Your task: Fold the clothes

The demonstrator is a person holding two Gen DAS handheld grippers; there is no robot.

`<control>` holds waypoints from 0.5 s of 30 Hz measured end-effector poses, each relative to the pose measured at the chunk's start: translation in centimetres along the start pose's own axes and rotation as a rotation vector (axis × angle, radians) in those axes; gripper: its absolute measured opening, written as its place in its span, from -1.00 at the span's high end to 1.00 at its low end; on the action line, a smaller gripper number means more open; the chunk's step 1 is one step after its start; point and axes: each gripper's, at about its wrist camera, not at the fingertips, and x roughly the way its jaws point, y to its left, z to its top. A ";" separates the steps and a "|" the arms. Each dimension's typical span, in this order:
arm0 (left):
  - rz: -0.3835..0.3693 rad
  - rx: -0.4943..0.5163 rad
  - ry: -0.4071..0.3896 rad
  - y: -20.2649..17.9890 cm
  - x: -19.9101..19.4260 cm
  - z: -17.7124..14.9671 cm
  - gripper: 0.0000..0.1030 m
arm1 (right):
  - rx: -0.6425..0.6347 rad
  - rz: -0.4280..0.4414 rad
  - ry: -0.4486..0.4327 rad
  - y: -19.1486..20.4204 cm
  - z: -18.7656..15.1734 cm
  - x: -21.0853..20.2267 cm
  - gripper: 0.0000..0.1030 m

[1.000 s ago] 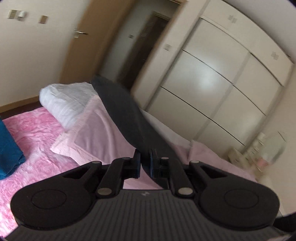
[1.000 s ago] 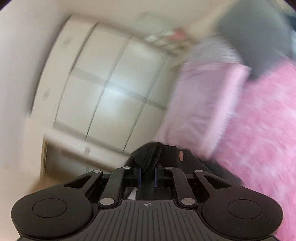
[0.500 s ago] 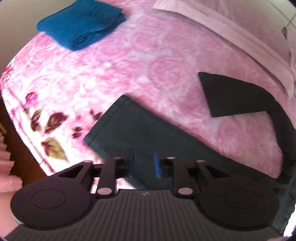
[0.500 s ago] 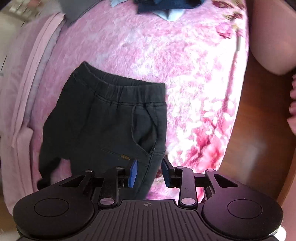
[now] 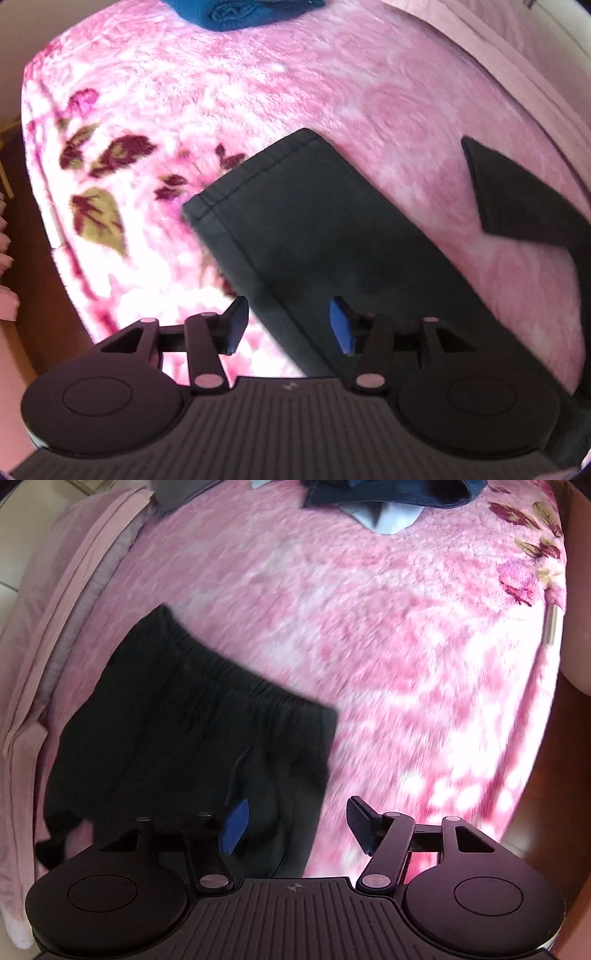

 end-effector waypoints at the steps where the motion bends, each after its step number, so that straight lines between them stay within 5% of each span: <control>1: 0.003 -0.017 -0.004 0.4 0.5 -0.1 0.12 | 0.008 0.011 -0.004 -0.5 0.2 0.3 -0.21; 5: 0.018 -0.076 -0.021 1.6 2.2 -0.6 0.31 | 0.058 0.092 -0.018 -1.8 0.8 1.6 -0.21; 8: 0.042 -0.014 -0.062 1.1 1.9 -1.0 0.60 | 0.076 0.122 -0.035 -2.1 0.9 2.2 -0.20; 9: 0.047 0.010 -0.076 1.0 1.7 -1.1 0.79 | 0.069 0.120 -0.040 -2.0 0.9 2.3 0.41; 11: 0.056 0.060 -0.102 0.8 1.3 -1.3 1.00 | 0.032 0.101 -0.037 -1.7 1.2 2.0 0.54; 15: 0.049 0.150 -0.142 0.1 -0.2 -1.1 1.00 | -0.011 0.066 -0.053 -1.9 1.7 0.0 0.62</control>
